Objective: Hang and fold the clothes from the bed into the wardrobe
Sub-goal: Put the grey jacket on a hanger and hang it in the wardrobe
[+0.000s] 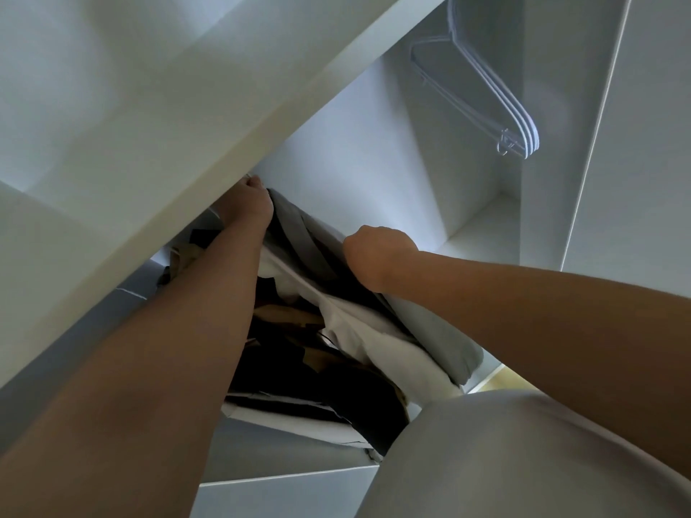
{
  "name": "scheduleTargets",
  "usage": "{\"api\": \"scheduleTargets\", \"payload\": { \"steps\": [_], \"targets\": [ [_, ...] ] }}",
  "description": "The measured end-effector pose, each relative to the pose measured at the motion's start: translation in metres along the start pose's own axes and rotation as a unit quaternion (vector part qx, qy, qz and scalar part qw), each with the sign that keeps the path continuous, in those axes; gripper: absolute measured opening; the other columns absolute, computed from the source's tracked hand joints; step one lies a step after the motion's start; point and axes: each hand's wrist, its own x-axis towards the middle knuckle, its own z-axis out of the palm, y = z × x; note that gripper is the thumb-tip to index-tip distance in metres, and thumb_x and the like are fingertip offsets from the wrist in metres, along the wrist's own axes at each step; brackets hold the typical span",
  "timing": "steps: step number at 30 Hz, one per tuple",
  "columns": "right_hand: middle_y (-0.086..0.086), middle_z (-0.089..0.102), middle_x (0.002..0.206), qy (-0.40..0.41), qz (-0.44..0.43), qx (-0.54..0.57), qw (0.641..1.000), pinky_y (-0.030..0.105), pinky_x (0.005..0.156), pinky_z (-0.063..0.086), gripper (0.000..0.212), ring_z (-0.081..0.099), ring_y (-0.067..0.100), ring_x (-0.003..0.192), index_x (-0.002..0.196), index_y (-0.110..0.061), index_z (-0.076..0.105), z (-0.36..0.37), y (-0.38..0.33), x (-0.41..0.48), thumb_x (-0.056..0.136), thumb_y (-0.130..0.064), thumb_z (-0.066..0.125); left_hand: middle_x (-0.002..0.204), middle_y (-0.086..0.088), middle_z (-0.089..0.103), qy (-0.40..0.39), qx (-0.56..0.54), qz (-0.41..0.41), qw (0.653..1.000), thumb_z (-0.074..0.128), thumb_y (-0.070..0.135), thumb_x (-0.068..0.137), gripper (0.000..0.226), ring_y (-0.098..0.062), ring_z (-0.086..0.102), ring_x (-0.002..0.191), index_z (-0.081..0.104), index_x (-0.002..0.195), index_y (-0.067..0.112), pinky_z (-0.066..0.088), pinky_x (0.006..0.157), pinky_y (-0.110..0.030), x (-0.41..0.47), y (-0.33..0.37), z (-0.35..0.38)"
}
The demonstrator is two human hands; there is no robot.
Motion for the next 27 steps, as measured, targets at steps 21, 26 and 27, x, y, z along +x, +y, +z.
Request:
{"api": "scheduleTargets", "payload": {
  "steps": [21, 26, 27],
  "targets": [
    [0.009, 0.074, 0.091, 0.208, 0.345, 0.288, 0.869, 0.043, 0.080, 0.059, 0.041, 0.071, 0.033, 0.079, 0.094, -0.013, 0.068, -0.025, 0.163, -0.072, 0.104, -0.042, 0.040, 0.071, 0.004, 0.066, -0.267, -0.273, 0.157, 0.911, 0.058, 0.027, 0.093, 0.017, -0.015, 0.061, 0.063, 0.067, 0.081, 0.017, 0.049, 0.062, -0.027, -0.115, 0.196, 0.120],
    [0.010, 0.074, 0.097, 0.211, 0.362, 0.312, 0.852, 0.046, 0.082, 0.059, 0.041, 0.070, 0.037, 0.085, 0.099, -0.014, 0.068, -0.029, 0.195, -0.095, 0.104, -0.042, 0.039, 0.074, 0.003, 0.071, -0.296, -0.314, 0.079, 0.898, 0.054, 0.023, 0.100, 0.024, -0.013, 0.064, 0.054, 0.065, 0.079, 0.019, 0.059, 0.072, -0.035, -0.109, 0.251, 0.157],
    [0.010, 0.074, 0.097, 0.208, 0.365, 0.313, 0.852, 0.046, 0.082, 0.059, 0.041, 0.070, 0.037, 0.084, 0.099, -0.014, 0.068, -0.030, 0.201, -0.098, 0.104, -0.042, 0.038, 0.075, 0.003, 0.070, -0.288, -0.315, 0.062, 0.902, 0.055, 0.024, 0.101, 0.023, -0.013, 0.066, 0.054, 0.066, 0.081, 0.018, 0.060, 0.073, -0.035, -0.104, 0.262, 0.162]
  ]
}}
